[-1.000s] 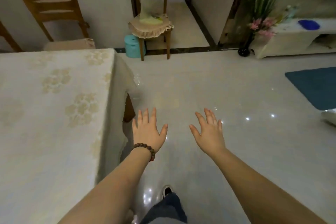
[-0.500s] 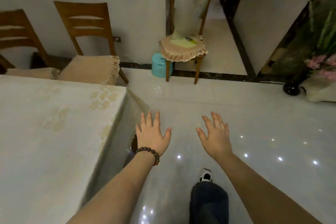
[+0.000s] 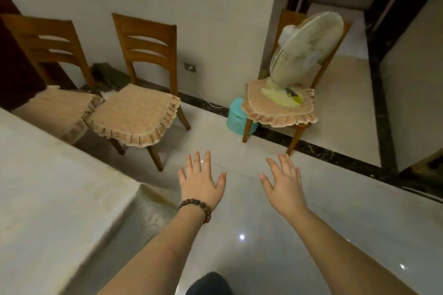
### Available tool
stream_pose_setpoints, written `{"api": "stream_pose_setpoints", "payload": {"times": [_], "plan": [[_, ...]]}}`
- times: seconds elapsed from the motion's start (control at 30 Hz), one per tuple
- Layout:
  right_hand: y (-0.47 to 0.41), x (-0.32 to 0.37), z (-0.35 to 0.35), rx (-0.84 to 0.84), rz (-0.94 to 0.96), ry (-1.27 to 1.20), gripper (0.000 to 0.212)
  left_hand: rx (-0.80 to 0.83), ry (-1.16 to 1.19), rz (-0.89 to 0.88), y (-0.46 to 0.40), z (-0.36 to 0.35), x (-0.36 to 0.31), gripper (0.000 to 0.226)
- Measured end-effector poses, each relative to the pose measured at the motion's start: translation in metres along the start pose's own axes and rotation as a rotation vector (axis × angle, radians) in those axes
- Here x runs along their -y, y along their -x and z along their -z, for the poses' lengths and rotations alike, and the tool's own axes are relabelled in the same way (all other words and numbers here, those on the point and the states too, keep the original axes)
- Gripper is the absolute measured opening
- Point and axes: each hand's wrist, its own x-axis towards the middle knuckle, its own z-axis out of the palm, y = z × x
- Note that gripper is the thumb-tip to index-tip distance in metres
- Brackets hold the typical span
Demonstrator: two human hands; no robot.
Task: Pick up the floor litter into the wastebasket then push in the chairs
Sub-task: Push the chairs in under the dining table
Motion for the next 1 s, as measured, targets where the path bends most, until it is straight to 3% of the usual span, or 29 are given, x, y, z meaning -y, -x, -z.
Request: {"api": "stream_pose_setpoints", "payload": {"times": [0.27,0.47,0.6,0.87,1.0], "plan": [[-0.178,0.003,-0.026,0.026,0.157,0.022,0.052,-0.022,0.027,0.132,-0.150,-0.010,-0.011,0.072],[-0.348,0.045,-0.034,0.079,0.240,0.010,0.053,-0.071,0.049,0.264,-0.303,0.015,0.003,0.071],[-0.459,0.084,-0.022,0.017,0.311,-0.010,0.068,-0.116,0.060,0.330,-0.401,0.051,0.009,0.072],[-0.616,0.141,-0.021,0.040,0.422,-0.015,0.050,-0.180,0.068,0.443,-0.542,0.086,0.022,0.072],[-0.703,0.169,-0.035,0.059,0.512,-0.007,0.051,-0.229,0.085,0.523,-0.613,0.090,0.038,0.072]]}}
